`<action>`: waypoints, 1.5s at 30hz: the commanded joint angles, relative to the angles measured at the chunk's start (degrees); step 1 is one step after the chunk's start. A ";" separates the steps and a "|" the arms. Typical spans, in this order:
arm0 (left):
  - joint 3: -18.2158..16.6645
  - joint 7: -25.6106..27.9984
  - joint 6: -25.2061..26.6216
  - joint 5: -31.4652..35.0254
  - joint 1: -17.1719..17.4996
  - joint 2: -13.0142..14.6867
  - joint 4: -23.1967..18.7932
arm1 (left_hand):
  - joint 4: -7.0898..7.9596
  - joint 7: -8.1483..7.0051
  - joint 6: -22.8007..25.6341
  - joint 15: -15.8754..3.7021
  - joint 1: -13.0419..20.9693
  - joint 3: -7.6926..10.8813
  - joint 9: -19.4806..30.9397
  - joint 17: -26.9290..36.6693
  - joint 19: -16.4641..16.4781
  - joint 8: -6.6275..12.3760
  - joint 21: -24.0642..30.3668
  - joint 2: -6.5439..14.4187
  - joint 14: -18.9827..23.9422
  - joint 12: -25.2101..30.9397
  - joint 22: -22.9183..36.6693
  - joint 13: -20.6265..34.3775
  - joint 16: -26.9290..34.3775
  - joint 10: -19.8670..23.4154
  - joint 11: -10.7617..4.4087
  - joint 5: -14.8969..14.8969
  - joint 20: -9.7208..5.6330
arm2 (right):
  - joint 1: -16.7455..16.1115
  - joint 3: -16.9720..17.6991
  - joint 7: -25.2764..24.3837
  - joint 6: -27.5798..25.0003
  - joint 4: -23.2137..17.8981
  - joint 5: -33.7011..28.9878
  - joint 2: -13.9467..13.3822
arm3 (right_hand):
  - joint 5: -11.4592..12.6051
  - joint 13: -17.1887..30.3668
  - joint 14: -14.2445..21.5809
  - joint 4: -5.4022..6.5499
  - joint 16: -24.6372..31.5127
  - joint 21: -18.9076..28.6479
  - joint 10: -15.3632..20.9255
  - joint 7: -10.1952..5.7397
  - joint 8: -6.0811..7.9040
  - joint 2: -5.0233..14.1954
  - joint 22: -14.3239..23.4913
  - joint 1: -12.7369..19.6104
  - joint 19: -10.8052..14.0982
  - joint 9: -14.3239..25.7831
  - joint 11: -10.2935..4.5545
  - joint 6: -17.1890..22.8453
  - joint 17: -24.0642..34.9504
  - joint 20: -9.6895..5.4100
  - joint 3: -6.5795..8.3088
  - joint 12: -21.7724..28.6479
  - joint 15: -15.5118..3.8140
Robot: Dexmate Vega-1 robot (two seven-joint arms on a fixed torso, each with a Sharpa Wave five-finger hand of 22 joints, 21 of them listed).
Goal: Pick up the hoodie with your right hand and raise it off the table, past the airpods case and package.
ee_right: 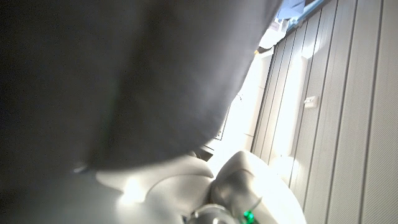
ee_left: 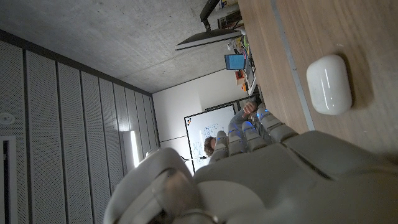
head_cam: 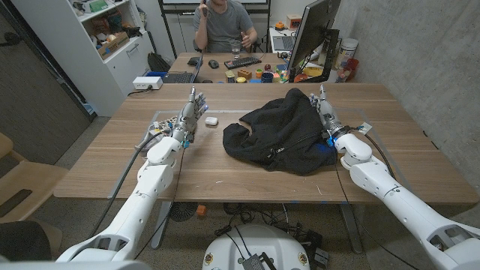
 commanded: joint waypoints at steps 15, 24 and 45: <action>-8.65 -7.11 3.91 10.42 -0.95 -7.79 -2.05 | 0.07 0.54 0.07 0.07 0.56 -0.33 0.07 0.24 0.32 0.14 0.22 0.09 -0.45 0.16 0.19 0.23 0.33 0.56 0.07 0.22 0.13 | -4.60 -6.29 -18.41 -14.35 -31.07 -26.72 -21.52 | 0.51 0.25 1.38 -2.67 0.37 -0.19 0.81 -0.70 0.50 -1.05 0.17 4.86 3.04 0.27 -0.22 -0.69 0.06 4.21 0.33 0.68 0.61; -9.69 -8.29 2.98 10.92 -2.10 -8.56 0.00 | 0.08 0.55 0.18 0.04 0.55 -0.30 0.07 0.24 0.34 0.16 0.22 0.10 -0.49 0.17 0.19 0.23 0.31 0.63 0.06 0.21 0.10 | -1.42 -14.39 -20.41 -27.13 -38.46 -39.79 -25.37 | 0.51 0.27 1.23 -3.89 0.13 -0.75 0.71 -1.36 0.67 -1.80 0.17 6.93 3.47 0.26 -0.51 -0.53 0.07 6.57 0.43 0.61 0.82; -10.98 -8.93 2.74 11.80 -1.57 -8.91 -0.42 | 0.10 0.61 0.71 0.06 0.51 -0.26 0.07 0.24 0.30 0.28 0.20 0.07 -0.47 0.19 0.19 0.23 0.30 0.77 0.14 0.20 0.10 | 12.21 -31.11 -12.92 -39.11 -27.46 -52.75 -20.27 | 0.52 0.26 -2.89 -5.11 -0.76 -4.07 -3.48 -4.37 0.19 -2.71 0.21 9.14 0.26 0.30 -1.70 -1.20 0.19 7.84 -0.05 -0.56 2.13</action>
